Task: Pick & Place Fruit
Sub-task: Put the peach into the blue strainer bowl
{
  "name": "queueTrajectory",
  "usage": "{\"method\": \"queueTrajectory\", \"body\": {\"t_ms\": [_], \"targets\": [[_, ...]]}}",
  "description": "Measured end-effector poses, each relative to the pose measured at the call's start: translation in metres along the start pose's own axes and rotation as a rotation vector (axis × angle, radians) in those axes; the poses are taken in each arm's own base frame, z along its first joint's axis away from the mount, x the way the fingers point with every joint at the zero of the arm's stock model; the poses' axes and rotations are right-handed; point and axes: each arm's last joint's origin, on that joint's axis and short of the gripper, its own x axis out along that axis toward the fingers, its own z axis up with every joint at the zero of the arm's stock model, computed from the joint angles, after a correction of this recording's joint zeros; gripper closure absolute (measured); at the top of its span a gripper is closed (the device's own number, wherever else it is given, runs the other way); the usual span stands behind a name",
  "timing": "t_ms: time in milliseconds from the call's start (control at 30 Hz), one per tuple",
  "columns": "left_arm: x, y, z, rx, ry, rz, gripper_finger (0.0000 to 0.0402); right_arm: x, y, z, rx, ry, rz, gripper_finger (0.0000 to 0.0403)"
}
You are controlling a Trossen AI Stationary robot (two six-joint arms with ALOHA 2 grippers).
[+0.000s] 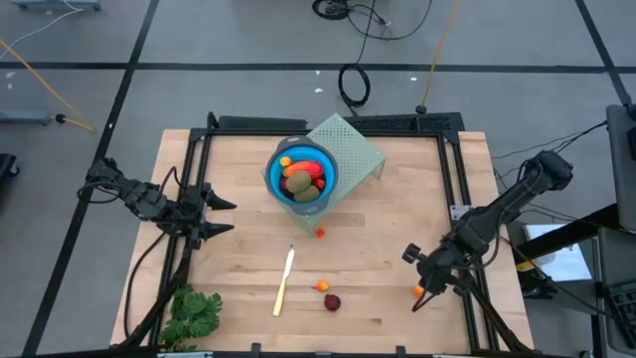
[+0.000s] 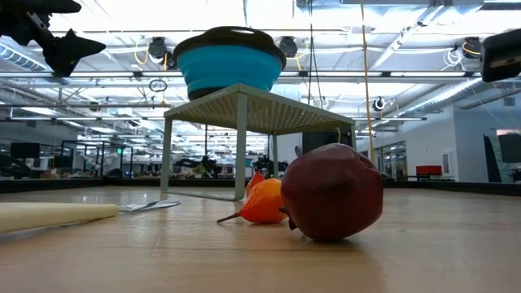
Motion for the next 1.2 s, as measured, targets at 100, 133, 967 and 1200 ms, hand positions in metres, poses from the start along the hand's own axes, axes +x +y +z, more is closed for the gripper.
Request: {"method": "queueTrajectory", "body": {"t_ms": [100,133,967,1200], "targets": [[0.0,0.0,0.0,-0.007,-0.002,-0.001,0.0089,0.006,-0.002,0.001,0.003,0.03,-0.016,0.0355],[0.0,0.0,0.0,-0.01,-0.002,-0.001,0.0089,0.008,-0.003,0.001,0.006,0.04,-0.015,0.0346],[0.0,0.0,0.0,-0.001,-0.002,-0.001,0.0089,0.03,0.007,0.012,-0.216,0.053,0.024,0.019],[0.0,0.0,0.0,-0.001,-0.002,-0.001,0.0089,0.044,0.007,0.018,-0.23,0.049,0.024,0.0186]]}}
